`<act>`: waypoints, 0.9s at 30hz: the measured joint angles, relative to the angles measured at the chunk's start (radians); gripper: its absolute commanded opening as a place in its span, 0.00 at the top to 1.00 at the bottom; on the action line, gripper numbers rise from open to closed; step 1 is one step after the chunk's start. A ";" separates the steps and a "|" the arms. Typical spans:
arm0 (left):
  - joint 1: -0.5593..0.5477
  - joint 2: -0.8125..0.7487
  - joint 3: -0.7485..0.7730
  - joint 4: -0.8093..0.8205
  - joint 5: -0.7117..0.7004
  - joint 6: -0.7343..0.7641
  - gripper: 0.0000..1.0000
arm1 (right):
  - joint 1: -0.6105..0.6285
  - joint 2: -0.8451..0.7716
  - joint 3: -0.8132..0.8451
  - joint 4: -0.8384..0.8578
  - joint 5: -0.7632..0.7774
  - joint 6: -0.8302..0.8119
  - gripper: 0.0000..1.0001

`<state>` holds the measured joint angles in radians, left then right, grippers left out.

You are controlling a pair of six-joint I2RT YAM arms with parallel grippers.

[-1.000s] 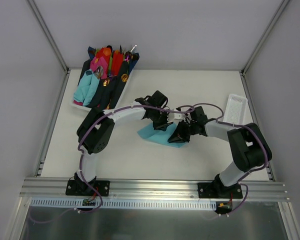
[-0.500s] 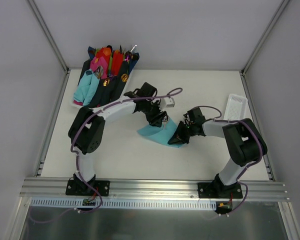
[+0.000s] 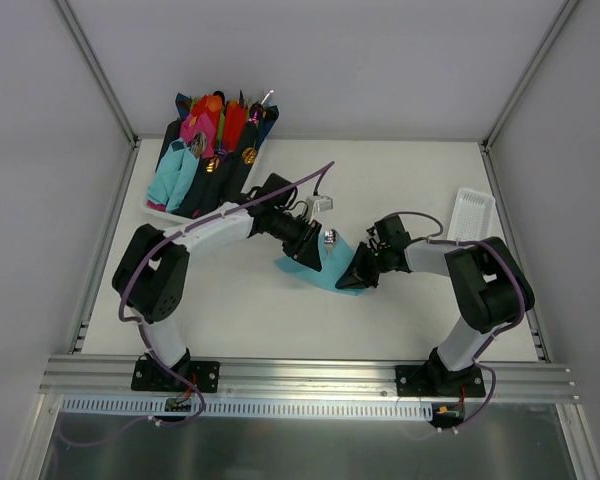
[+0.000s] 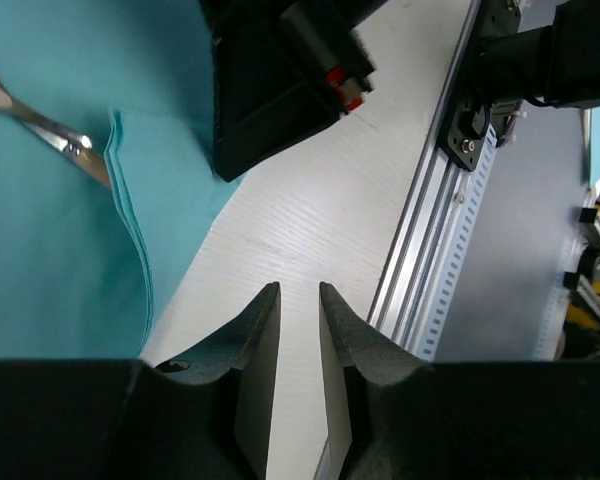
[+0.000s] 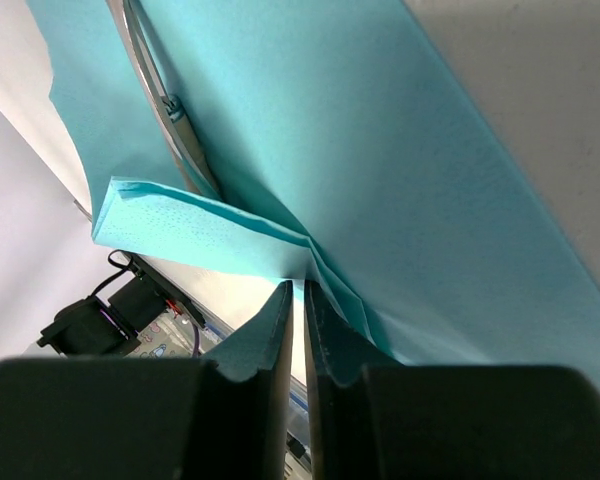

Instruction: Place the utensils on the paper napkin and roll it up

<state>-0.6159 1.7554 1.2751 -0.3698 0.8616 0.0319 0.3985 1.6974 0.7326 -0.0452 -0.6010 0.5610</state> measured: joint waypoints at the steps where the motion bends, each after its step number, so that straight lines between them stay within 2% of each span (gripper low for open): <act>1: 0.000 0.020 -0.014 0.012 0.001 -0.040 0.78 | 0.001 0.000 0.000 0.000 0.000 0.000 0.88; 6: 0.001 0.098 -0.041 0.066 -0.010 -0.186 0.80 | 0.006 0.000 0.002 0.001 0.003 0.000 0.89; 11: 0.001 0.158 -0.035 0.113 -0.034 -0.270 0.82 | 0.014 0.011 0.014 -0.004 0.003 -0.001 0.89; 19: 0.004 0.230 -0.034 0.126 -0.093 -0.315 0.85 | 0.017 0.017 0.027 -0.015 0.005 -0.006 0.89; 27: 0.063 0.233 -0.047 0.132 -0.134 -0.330 0.85 | 0.018 0.023 0.035 -0.027 0.005 -0.023 0.91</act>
<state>-0.5529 1.9884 1.2278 -0.2382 0.7280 -0.2977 0.4160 1.7206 0.7673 -0.0719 -0.5961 0.5385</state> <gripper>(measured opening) 0.151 0.096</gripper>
